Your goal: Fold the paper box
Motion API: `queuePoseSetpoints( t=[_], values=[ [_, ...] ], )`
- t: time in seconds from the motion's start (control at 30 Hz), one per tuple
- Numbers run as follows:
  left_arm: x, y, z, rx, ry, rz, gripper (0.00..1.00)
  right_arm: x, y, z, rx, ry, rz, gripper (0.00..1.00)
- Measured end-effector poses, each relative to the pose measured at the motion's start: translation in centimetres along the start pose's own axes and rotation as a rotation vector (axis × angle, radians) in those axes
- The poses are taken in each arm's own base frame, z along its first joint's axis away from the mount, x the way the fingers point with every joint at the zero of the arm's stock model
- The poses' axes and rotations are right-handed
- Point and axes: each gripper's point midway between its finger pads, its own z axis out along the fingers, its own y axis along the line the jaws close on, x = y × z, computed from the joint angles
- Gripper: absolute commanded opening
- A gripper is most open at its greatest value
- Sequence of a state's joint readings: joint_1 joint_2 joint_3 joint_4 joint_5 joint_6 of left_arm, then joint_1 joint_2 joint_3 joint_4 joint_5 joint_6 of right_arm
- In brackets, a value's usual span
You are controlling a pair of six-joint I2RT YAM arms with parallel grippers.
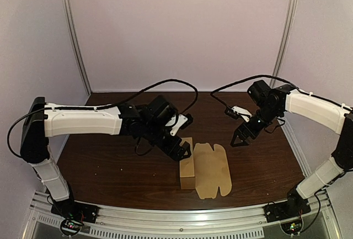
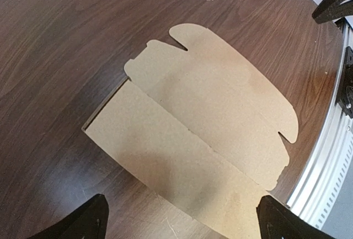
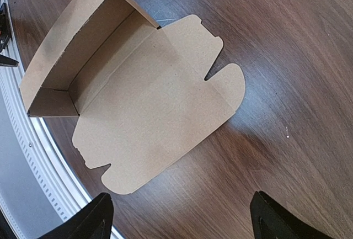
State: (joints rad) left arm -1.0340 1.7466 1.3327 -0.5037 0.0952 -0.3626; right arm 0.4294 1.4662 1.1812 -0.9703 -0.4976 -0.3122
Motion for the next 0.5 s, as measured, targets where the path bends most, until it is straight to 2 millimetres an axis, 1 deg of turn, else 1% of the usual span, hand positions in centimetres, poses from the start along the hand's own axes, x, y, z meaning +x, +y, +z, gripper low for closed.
queuePoseSetpoints(
  t=[0.17, 0.3, 0.5],
  values=[
    [1.9, 1.0, 0.6, -0.033, 0.051, -0.016, 0.98, 0.1, 0.0, 0.1, -0.001, 0.004, -0.001, 0.85],
    [3.2, 2.4, 1.1, -0.094, 0.085, -0.035, 0.97, 0.1, 0.0, 0.1, -0.001, 0.004, -0.002, 0.85],
    [3.4, 3.1, 1.3, -0.133, 0.074, -0.067, 0.97, 0.2, 0.0, 0.1, -0.001, 0.005, -0.004, 0.84]
  ],
)
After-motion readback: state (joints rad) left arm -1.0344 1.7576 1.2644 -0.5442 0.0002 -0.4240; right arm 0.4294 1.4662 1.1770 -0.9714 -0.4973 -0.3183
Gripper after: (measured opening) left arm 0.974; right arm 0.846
